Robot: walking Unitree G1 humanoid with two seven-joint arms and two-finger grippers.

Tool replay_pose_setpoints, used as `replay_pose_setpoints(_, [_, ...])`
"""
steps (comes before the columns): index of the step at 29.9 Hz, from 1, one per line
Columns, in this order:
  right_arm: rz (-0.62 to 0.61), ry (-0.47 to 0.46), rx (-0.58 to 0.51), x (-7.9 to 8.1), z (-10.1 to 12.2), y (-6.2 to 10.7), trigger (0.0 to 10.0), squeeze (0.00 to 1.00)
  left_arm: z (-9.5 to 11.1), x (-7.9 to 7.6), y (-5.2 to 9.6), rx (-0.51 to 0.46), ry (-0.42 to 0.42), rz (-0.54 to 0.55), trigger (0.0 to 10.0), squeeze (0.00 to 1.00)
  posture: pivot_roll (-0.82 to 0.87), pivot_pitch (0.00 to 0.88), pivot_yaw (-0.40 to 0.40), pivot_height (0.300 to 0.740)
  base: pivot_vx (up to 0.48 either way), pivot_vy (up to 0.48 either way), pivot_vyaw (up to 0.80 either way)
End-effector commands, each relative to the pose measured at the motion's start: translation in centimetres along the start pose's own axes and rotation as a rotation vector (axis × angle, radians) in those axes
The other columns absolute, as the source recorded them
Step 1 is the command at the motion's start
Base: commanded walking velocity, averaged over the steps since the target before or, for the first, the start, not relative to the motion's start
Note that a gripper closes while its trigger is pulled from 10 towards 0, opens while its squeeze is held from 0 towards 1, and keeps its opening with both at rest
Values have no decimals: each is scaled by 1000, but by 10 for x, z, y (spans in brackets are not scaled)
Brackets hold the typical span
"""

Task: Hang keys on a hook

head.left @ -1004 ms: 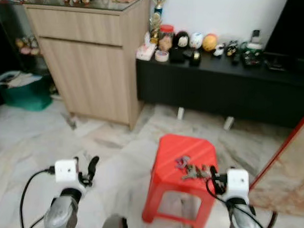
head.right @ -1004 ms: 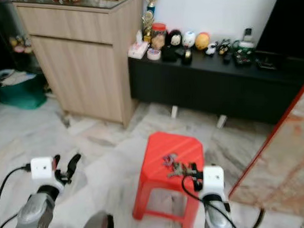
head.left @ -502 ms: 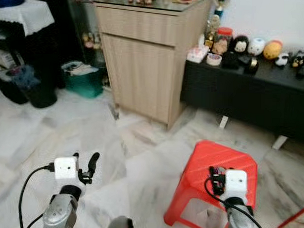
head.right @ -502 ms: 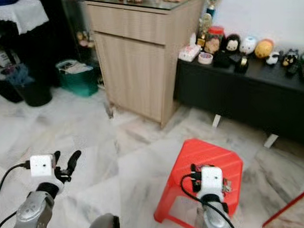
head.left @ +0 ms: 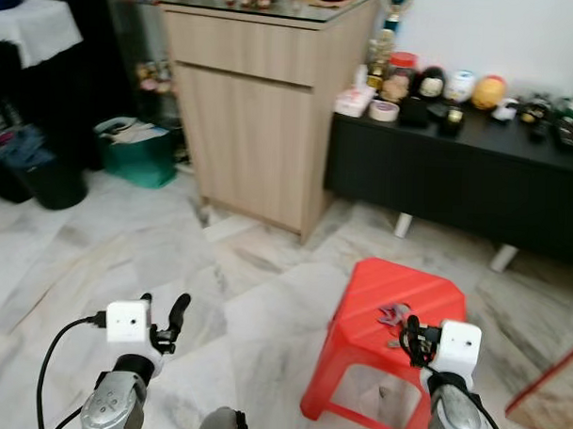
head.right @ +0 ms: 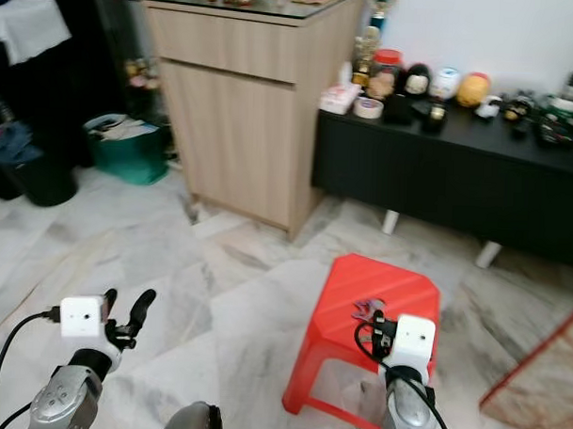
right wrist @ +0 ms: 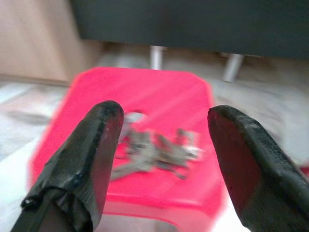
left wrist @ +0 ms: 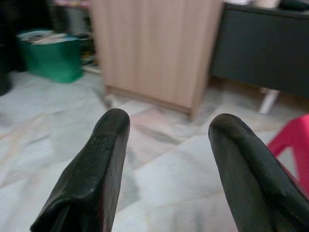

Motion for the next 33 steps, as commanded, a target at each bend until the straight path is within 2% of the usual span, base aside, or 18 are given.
replay_pose_setpoints(1, [-6,-4,-9,-1,2,-1,10000,0,3,-2,-1,-6,1,-10,10000,0,52,0,3,647,0,0,0])
replay_pose_setpoints(18, [12,-15,3,7,2,-4,10000,0,6,-2,-3,-11,1,-5,10000,0,49,0,7,647,0,0,0])
replay_pose_setpoints(33, [11,-31,3,6,5,-8,10000,0,6,4,-3,-10,-17,9,10000,0,51,0,13,647,287,0,0])
Point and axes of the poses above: a point about 5 cm out from each wrist's last joint towards the gripper, its own y axis pointing back from the gripper into the wrist, its own z axis along the axis of the wrist's last joint, x = y × z, the point moved 4 cm from there along -y, pointing out of the wrist towards the gripper, and after that the axes turned 3 degrees about -y, right-handed, at the moved point
